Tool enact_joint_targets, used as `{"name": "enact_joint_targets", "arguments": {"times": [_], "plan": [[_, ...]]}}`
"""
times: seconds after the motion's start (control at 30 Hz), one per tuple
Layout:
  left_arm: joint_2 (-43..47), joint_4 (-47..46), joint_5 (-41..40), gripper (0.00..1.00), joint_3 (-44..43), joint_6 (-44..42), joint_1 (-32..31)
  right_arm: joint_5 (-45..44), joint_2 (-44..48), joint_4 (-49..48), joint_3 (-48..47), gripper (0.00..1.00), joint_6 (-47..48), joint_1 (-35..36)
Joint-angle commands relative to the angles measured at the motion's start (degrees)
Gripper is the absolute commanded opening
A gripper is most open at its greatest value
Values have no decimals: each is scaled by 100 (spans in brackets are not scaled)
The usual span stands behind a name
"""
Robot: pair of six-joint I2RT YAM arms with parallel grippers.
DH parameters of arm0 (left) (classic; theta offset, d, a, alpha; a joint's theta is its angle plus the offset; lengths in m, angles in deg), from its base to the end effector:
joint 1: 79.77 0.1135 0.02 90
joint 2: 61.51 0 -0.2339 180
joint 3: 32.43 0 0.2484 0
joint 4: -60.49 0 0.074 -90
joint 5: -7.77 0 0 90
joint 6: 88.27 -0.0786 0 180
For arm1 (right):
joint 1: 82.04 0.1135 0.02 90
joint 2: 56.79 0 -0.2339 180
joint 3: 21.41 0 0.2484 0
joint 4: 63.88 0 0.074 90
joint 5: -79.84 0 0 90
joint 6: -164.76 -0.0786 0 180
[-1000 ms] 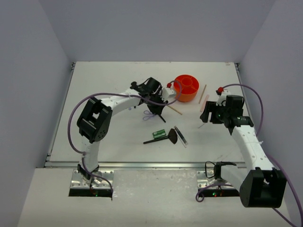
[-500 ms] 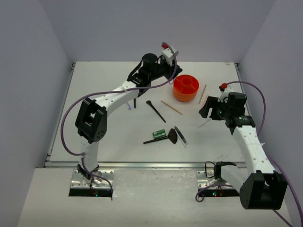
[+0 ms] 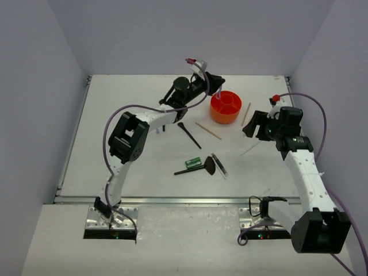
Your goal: Organize the makeup
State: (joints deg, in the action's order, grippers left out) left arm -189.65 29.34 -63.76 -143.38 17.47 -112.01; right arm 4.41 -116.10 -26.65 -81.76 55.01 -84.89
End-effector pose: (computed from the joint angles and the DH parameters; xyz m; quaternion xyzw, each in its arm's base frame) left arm 0.4485 -0.3123 0.2599 0.2124 0.5835 -0.4065 0.6702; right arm 0.2707 0.0063 0.2305 0.1171 0.8787 0.1778 0.4274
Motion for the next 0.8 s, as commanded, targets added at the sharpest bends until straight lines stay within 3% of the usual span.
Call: {"name": "enact_joint_targets", "arguments": {"times": [0.0,0.23,0.77], "plan": [[13,-1035,266,0,186,284,71,-152,51,167,-362,73,-40,13],[-261,-1454,699,0,494,182,176,-213,50,311,-447,73,-78,13],[-934,-1975,1049,0,55,238,260,-273,176,729,-508,72,-211,13]]}}
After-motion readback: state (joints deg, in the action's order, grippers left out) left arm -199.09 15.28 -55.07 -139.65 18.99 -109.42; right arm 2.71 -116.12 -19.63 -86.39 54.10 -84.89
